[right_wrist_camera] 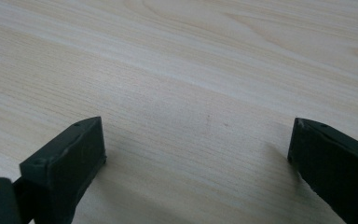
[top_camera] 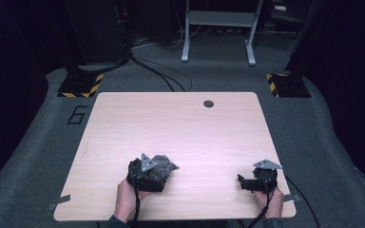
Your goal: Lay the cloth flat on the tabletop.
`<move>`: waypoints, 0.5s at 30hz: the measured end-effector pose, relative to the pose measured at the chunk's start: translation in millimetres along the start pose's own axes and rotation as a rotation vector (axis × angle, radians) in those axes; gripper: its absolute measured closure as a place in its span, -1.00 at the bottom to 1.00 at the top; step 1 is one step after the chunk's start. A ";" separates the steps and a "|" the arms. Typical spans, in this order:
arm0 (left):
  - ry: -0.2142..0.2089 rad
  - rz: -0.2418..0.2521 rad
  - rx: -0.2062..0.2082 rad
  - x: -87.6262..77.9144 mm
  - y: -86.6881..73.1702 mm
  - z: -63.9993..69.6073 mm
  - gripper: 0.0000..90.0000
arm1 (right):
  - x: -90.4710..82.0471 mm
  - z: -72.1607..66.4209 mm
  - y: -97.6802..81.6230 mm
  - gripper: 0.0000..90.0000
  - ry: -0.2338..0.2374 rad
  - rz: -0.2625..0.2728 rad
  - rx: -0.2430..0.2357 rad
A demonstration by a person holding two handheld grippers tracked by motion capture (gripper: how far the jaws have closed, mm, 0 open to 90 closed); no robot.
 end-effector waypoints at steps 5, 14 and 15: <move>0.015 -0.007 0.002 6.1 -5.8 0.0 -0.54 | 0.1 -0.1 0.3 -0.92 -0.002 0.007 -0.007; 0.052 0.008 -0.038 14.5 -15.8 -7.9 0.27 | 0.0 0.0 0.4 -0.92 -0.004 0.010 -0.015; 0.046 0.012 -0.043 14.3 -16.7 -9.1 0.27 | 0.0 0.0 0.5 -0.92 -0.004 0.011 -0.015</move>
Point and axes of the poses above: each handheld gripper's, and its own axes: x roughly forward along the jaws, y roughly out of its top, z roughly to its right, the point moved 4 cm from there along x, roughly forward along the jaws
